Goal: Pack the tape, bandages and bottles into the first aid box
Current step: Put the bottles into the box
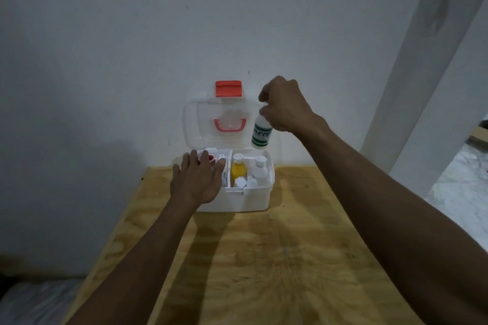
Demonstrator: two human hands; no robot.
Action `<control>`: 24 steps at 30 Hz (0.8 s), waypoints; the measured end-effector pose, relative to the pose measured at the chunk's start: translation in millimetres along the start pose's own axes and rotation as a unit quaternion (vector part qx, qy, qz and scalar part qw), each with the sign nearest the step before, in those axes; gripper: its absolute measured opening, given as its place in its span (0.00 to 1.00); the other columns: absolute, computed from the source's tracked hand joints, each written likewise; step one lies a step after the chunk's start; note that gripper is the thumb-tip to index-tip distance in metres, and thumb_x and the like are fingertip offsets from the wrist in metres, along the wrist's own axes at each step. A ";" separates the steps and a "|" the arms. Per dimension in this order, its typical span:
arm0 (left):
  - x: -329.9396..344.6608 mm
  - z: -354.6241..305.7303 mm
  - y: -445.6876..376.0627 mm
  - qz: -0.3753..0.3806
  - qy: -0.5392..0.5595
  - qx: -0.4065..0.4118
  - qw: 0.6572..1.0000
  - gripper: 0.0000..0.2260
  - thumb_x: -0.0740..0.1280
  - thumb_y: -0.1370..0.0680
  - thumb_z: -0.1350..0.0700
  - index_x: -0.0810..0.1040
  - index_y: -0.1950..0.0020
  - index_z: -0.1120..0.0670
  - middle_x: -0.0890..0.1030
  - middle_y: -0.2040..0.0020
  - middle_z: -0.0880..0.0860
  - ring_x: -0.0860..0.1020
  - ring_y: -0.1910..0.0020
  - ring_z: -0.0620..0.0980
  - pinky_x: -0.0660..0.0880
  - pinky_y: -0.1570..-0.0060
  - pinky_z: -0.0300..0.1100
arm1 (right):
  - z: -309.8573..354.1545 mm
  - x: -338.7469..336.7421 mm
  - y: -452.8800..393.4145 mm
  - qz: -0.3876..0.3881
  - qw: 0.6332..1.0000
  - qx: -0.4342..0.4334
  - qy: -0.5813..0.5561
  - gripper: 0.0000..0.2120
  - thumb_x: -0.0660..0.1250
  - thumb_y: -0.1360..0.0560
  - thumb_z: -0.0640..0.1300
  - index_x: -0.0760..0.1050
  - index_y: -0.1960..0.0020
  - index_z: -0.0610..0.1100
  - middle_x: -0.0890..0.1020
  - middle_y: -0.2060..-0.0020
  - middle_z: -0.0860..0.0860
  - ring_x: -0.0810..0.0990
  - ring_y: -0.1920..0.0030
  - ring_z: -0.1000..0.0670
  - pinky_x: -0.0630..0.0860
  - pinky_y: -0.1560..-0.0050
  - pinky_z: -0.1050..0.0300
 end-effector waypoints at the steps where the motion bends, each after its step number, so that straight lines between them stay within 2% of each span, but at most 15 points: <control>1: 1.4 1.4 -1.1 0.002 0.004 -0.001 1.000 0.32 0.43 0.21 0.35 0.60 0.25 0.53 0.62 0.24 0.59 0.59 0.25 0.60 0.59 0.29 0.64 | 5.6 8.6 -3.7 0.009 1.000 -0.007 -0.002 0.13 0.70 0.28 0.33 0.79 0.43 0.37 0.80 0.45 0.39 0.81 0.49 0.41 0.81 0.47 0.48; 4: 8.2 3.7 -1.2 0.011 0.004 -0.007 1.000 0.31 0.43 0.21 0.36 0.58 0.24 0.53 0.58 0.22 0.58 0.54 0.22 0.59 0.57 0.27 0.64 | 12.7 34.0 -8.8 0.038 0.999 -0.017 0.002 0.14 0.71 0.28 0.33 0.78 0.42 0.37 0.80 0.45 0.39 0.81 0.47 0.42 0.81 0.46 0.48; 9: 13.4 3.4 -0.3 0.032 -0.002 -0.015 0.999 0.31 0.41 0.20 0.37 0.51 0.21 0.51 0.48 0.19 0.56 0.45 0.20 0.56 0.47 0.25 0.62 | 7.4 66.8 -9.1 0.068 0.997 -0.019 0.032 0.11 0.72 0.28 0.33 0.79 0.45 0.37 0.82 0.49 0.42 0.81 0.51 0.45 0.82 0.49 0.49; 15: 15.1 3.9 0.3 0.042 -0.010 -0.019 0.999 0.31 0.41 0.20 0.38 0.48 0.20 0.53 0.46 0.19 0.56 0.43 0.20 0.56 0.45 0.25 0.62 | -6.0 99.1 -4.4 0.122 0.992 -0.003 0.038 0.14 0.73 0.29 0.33 0.77 0.44 0.38 0.81 0.50 0.43 0.81 0.53 0.46 0.82 0.50 0.52; 21: 15.3 3.4 1.2 0.041 -0.014 -0.014 0.999 0.31 0.41 0.20 0.38 0.48 0.20 0.53 0.46 0.19 0.57 0.43 0.20 0.57 0.45 0.24 0.62 | -15.4 119.6 5.8 0.159 0.986 0.003 0.045 0.23 0.76 0.32 0.34 0.75 0.38 0.38 0.80 0.45 0.42 0.80 0.48 0.45 0.80 0.49 0.54; 24: 16.0 3.4 1.3 0.044 -0.021 -0.015 0.999 0.31 0.41 0.20 0.38 0.48 0.20 0.52 0.46 0.19 0.57 0.43 0.20 0.57 0.45 0.25 0.62 | -14.5 120.8 9.6 0.164 0.985 0.005 0.046 0.23 0.78 0.32 0.35 0.76 0.39 0.38 0.80 0.45 0.42 0.80 0.48 0.45 0.80 0.49 0.55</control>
Point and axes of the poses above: each hand's wrist, its own y-axis away from the middle knuckle, its own x-axis out of the palm, z = x × y, the point moved 9 cm from there along -y, towards the middle knuckle
